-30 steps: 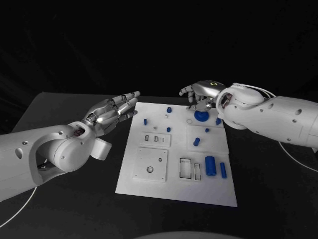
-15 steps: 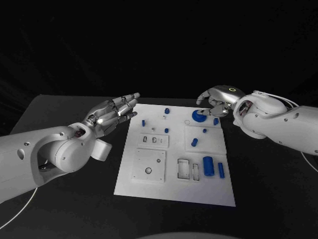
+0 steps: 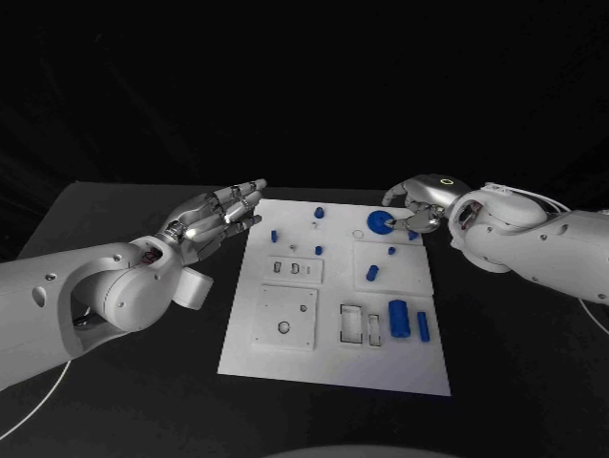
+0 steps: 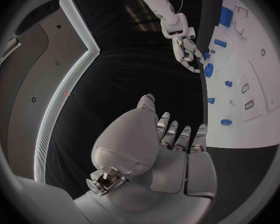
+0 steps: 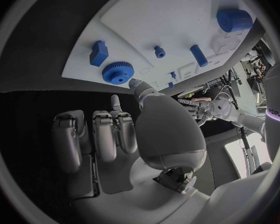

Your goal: Assemble the parts on the task board

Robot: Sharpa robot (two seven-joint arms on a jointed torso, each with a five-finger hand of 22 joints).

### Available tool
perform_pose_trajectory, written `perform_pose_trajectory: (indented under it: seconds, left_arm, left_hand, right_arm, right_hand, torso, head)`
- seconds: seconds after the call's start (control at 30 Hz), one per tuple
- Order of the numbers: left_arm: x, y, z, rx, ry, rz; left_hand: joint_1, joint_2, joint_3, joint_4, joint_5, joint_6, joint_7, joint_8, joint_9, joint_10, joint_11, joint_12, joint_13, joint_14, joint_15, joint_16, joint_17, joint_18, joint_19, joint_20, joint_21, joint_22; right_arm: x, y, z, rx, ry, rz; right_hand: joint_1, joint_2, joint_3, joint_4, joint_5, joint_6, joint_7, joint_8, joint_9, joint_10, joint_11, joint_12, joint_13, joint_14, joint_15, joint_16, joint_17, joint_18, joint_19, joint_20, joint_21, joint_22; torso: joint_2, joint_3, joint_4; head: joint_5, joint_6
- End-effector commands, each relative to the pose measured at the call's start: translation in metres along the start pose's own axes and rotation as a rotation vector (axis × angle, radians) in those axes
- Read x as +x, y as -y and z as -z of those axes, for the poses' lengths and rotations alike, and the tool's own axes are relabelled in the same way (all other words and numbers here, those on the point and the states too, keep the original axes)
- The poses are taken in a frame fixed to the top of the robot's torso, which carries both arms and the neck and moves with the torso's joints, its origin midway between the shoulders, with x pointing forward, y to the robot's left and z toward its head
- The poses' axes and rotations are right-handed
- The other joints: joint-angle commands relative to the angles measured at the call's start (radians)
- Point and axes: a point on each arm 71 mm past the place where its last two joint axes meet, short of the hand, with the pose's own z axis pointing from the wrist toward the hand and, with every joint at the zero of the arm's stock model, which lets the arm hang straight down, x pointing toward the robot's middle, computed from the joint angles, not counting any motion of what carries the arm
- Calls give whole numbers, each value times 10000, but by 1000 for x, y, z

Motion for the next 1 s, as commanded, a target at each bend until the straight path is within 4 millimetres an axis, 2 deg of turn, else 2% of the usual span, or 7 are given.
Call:
perform_pose_trajectory:
  seconds: [0.03,0.2,0.37,0.47,0.63,1.0]
  left_arm:
    - [3,1,0,121,-243,57]
    - [2,1,1,111,-226,56]
    - [2,1,1,109,-220,56]
    - [2,1,1,107,-235,62]
    - [2,1,1,96,-241,65]
    - [2,1,1,82,-231,63]
  left_hand:
    - [115,23,47,9,55,62,12,44,12,11,77,38,13,26,22,49,9,86,11,38,41,-112]
    - [120,23,48,10,57,68,14,48,12,11,78,39,13,32,30,58,11,87,15,39,44,-111]
    - [123,22,49,10,57,67,14,49,12,14,79,49,14,35,34,63,12,87,20,39,47,-109]
    - [123,22,49,10,57,67,14,49,12,14,79,49,14,35,34,63,12,87,20,39,47,-109]
    - [130,20,50,11,59,66,16,51,12,17,81,58,15,42,44,72,14,88,26,40,52,-107]
    - [130,20,50,11,59,66,16,51,12,17,81,58,15,42,44,72,14,88,26,40,52,-107]
  right_arm:
    - [5,1,-1,153,-414,237]
    - [8,0,-3,166,-515,257]
    - [9,1,-6,210,-627,284]
    - [10,1,-8,225,-660,282]
    - [12,2,-10,257,-688,252]
    - [12,2,-14,270,-660,184]
  right_hand:
    - [-25,-57,53,21,-11,-139,1,-49,58,1039,77,36,2626,1075,38,34,2628,-63,1075,45,35,2628]
    - [-189,-47,-5,98,-680,-306,41,7,311,1039,112,36,2626,1075,70,34,2628,-63,1075,78,35,2628]
    - [-252,-18,-23,144,-854,-261,67,58,390,1039,133,36,2626,1075,87,34,2628,-63,1075,91,35,2628]
    - [-253,15,0,155,-810,-149,83,107,418,1039,144,36,2626,1075,99,34,2628,-63,1075,101,35,2628]
    - [-224,31,89,147,-446,55,80,148,424,1039,151,36,2626,1075,110,34,2628,-63,1075,118,35,2628]
    - [-265,90,192,207,-212,224,76,135,367,1039,150,36,2626,1075,111,34,2628,-63,1075,124,35,2628]
  torso:
    - [6,-2,20]
    - [3,-8,8]
    - [4,-11,-9]
    - [6,-6,4]
    - [-4,7,9]
    - [-2,-3,3]
  head:
    - [4,-31]
    - [9,-55]
    - [4,-70]
    - [-10,-74]
    - [9,-81]
    - [30,-103]
